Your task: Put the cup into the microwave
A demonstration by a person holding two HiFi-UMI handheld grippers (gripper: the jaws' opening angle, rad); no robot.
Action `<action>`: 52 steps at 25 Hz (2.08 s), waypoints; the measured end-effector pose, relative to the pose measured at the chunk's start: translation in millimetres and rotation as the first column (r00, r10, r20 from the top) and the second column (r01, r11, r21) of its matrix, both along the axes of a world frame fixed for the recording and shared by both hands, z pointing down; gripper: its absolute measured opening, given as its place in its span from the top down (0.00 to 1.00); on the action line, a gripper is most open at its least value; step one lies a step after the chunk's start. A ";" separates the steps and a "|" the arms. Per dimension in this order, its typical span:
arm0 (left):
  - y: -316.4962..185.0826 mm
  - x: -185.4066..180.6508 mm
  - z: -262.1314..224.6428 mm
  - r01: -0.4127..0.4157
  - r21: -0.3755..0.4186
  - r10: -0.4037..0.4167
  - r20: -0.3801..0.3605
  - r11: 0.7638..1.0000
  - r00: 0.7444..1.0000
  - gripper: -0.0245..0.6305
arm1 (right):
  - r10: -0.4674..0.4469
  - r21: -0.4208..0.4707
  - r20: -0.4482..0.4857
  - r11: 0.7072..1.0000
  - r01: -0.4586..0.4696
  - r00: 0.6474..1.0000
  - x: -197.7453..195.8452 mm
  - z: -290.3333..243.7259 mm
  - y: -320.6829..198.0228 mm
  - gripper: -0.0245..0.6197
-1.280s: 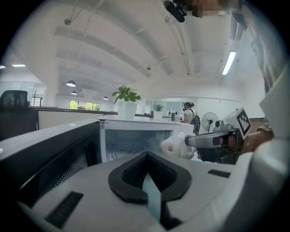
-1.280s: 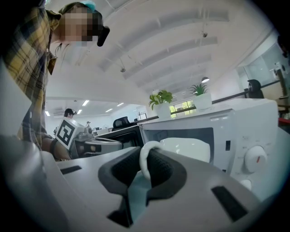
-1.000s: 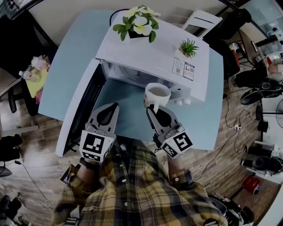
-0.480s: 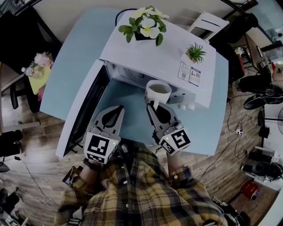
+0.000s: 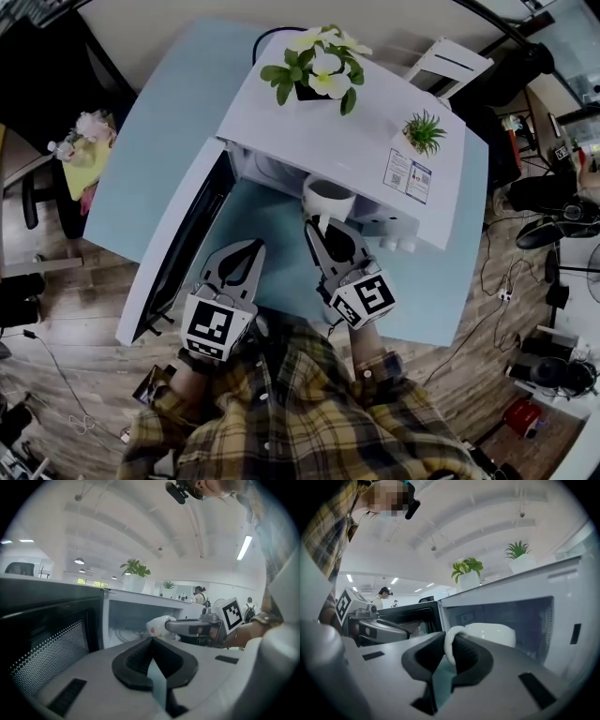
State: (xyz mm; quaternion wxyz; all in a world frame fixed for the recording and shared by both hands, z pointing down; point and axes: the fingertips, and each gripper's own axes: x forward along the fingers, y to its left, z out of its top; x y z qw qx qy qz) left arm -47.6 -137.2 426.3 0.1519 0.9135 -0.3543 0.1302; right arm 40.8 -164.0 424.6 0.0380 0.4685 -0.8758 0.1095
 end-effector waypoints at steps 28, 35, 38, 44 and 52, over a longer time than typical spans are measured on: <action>2.8 -4.3 14.5 0.011 -0.005 -0.011 -0.033 1.000 0.999 0.97 | -0.019 0.135 -0.052 0.990 0.026 0.998 -23.4 12.8 -55.6 0.89; 0.5 -6.9 17.7 -0.005 -0.006 0.005 -0.029 1.000 1.000 0.97 | 0.004 0.157 -0.066 0.988 0.006 0.998 -22.8 17.5 -66.6 0.89; -1.6 -6.6 17.6 -0.010 0.000 0.010 -0.032 1.000 0.999 0.97 | 0.029 0.173 -0.073 0.985 -0.016 0.997 -19.7 19.6 -72.0 0.89; -3.4 -7.0 16.7 -0.023 0.029 0.024 -0.031 0.999 0.999 0.97 | 0.059 0.200 -0.066 0.979 -0.045 0.996 -19.3 22.0 -73.5 0.89; 7.5 -6.4 18.6 -0.040 0.027 0.040 -0.030 0.999 0.999 0.97 | 0.126 0.190 -0.051 0.975 -0.114 0.991 -8.1 32.0 -74.2 0.89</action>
